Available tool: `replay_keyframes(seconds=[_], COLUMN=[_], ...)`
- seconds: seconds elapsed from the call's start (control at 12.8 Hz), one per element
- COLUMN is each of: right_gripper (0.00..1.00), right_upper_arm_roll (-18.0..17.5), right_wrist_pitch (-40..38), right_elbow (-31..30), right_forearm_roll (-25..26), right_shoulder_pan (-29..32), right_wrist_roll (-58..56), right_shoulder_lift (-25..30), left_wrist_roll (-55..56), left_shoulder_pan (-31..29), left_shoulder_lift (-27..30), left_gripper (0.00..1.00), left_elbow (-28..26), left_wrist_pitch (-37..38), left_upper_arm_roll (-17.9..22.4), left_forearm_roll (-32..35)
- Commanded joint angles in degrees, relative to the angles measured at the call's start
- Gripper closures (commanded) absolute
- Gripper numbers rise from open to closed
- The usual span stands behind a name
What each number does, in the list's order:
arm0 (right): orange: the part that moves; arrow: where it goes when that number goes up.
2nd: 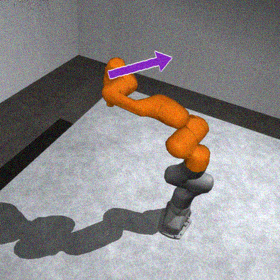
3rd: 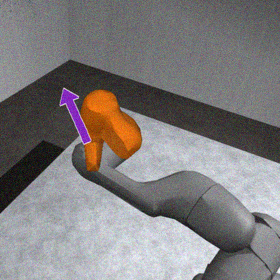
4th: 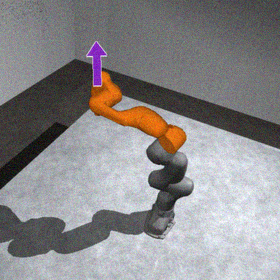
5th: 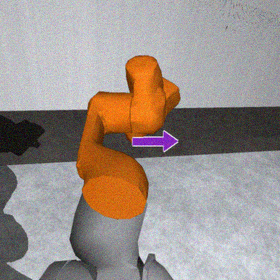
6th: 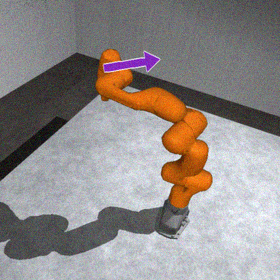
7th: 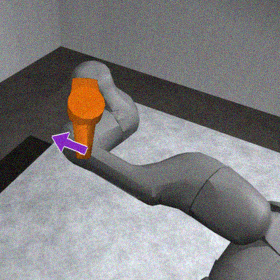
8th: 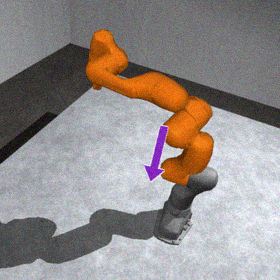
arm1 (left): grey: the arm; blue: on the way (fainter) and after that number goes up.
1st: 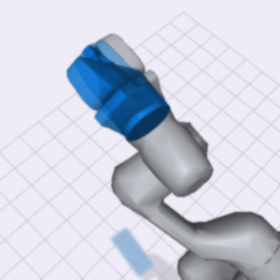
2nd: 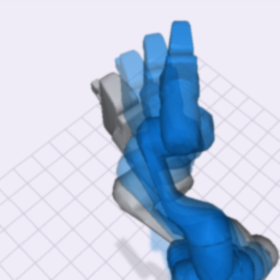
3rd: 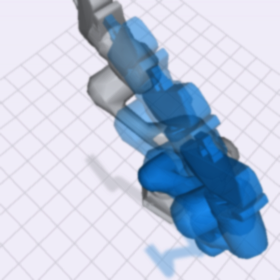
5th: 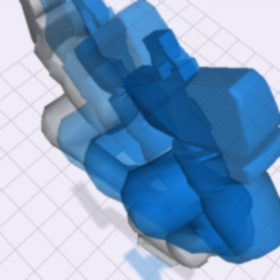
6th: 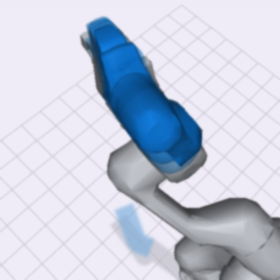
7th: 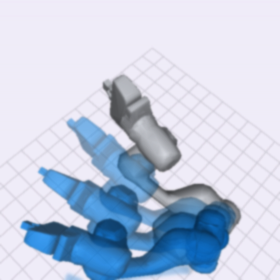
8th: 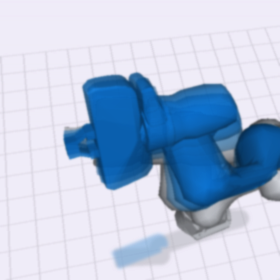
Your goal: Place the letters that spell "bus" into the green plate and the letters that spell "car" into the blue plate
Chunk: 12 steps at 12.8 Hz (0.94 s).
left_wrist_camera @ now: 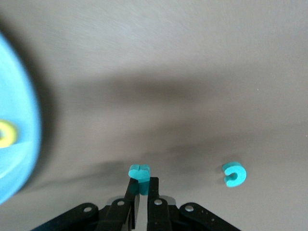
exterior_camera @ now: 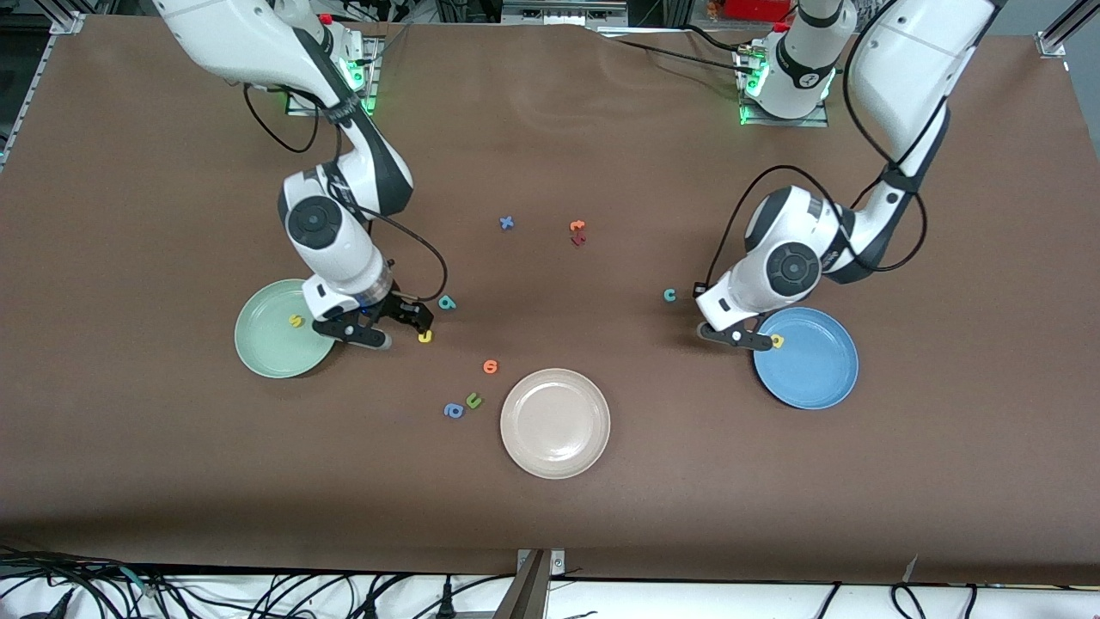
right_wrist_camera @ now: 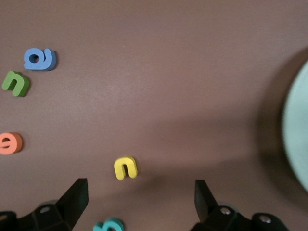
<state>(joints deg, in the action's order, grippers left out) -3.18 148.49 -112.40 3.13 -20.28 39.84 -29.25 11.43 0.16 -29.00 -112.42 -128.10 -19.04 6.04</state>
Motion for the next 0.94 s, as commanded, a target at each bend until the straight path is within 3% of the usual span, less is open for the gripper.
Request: replay_keyframes(seconds=[0.0,0.23,0.47,0.55,0.62,0.7,0.86], right_gripper=[0.02,0.04,0.04,0.04,0.04,0.05,0.21], right_upper_arm_roll=[0.5,0.5,0.5,0.5,0.5,0.5,0.5], right_wrist_pitch=[3.1,3.6,4.9,4.8,4.8,4.8,4.8], right_elbow=[4.5,5.6,5.6,5.4,5.3,5.2,5.2], right_forearm_roll=[0.2,0.2,0.5,1.2,1.5,1.5,1.5], right_shoulder_pan=[-0.3,-1.3,-2.7,-2.7,-2.7,-2.7,-2.7], right_wrist_roll=[0.8,0.9,0.2,-0.8,-2.7,-3.4,-3.4], right_shoulder_lift=[-5.4,-7.6,-9.0,-9.1,-9.2,-9.3,-9.7], left_wrist_roll=[-8.7,-18.5,-20.6,-20.5,-20.5,-20.9,-18.7], left_shoulder_pan=[-4.8,-9.9,-10.3,-10.3,-10.3,-10.3,-8.9], left_shoulder_lift=[3.1,2.1,-0.4,-0.6,-0.6,-0.6,-0.2], left_gripper=[0.92,0.89,0.83,0.55,0.12,0.0,0.0], left_elbow=[4.5,6.6,9.9,10.0,10.0,10.0,10.0], left_wrist_pitch=[8.9,10.0,9.8,9.8,9.8,9.8,10.3], left_upper_arm_roll=[0.0,0.2,1.5,1.4,1.4,1.3,0.5], left_forearm_roll=[-0.5,-0.3,5.6,5.7,5.7,5.6,4.9])
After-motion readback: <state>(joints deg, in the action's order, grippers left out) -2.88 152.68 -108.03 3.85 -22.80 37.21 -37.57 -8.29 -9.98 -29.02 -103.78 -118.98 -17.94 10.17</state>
